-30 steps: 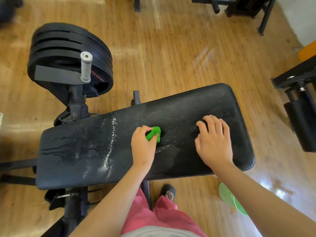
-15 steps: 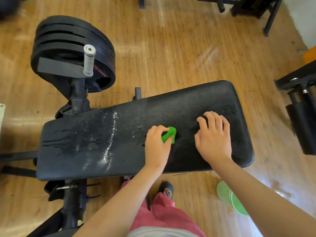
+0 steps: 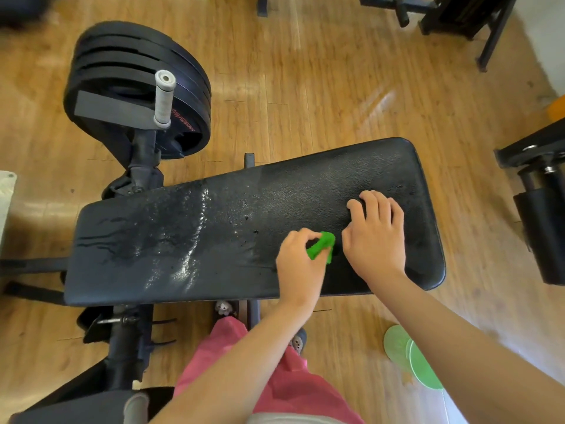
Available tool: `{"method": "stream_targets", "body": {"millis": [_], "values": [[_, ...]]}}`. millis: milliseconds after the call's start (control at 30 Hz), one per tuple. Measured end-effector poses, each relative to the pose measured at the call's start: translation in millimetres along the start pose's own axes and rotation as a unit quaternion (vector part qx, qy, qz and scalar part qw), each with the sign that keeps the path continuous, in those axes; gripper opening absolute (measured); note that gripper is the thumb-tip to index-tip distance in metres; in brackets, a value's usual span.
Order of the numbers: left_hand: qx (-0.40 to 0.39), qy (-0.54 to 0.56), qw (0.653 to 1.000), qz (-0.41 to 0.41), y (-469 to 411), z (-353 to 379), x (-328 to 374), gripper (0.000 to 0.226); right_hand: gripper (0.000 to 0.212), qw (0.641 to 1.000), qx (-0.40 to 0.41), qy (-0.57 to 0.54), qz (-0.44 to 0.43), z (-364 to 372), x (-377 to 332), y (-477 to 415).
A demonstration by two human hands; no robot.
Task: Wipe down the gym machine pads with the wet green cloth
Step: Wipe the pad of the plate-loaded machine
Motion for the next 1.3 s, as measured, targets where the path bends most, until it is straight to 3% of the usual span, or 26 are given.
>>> {"method": "stream_targets", "body": {"millis": [167,333,500,667,833,1133,1300], "values": [[0.021,-0.033,0.999,0.014,7,-14,-20,0.014,0.035,1.0,0.006,-0.003,-0.006,2,1,1],[0.102,-0.06,0.991,-0.067,17,-54,-64,0.013,0.035,1.0,0.013,-0.009,-0.01,3,2,1],[0.13,-0.022,0.985,-0.112,22,-47,-56,0.012,0.036,1.0,0.004,-0.001,-0.012,4,2,2],[0.054,0.0,0.998,-0.013,44,-2,-17,0.014,0.036,1.0,0.008,0.003,-0.017,4,2,2],[0.067,-0.046,0.997,0.02,44,-6,-28,0.014,0.037,1.0,0.014,0.002,-0.023,4,2,2],[0.172,-0.087,0.977,-0.094,53,-64,-93,0.012,0.039,1.0,0.002,0.007,-0.025,5,2,1],[0.209,-0.054,0.967,-0.133,56,-58,-92,0.013,0.039,1.0,0.002,0.009,-0.028,5,2,1]]}}
Point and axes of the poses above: each hand's wrist, its own y-axis away from the middle knuckle, its own z-axis out of the palm, x = y × z, the point moved 2 cm from there along -y, towards the middle knuckle, and after that the axes turned 6 degrees about -x, right-handed, at the moved point
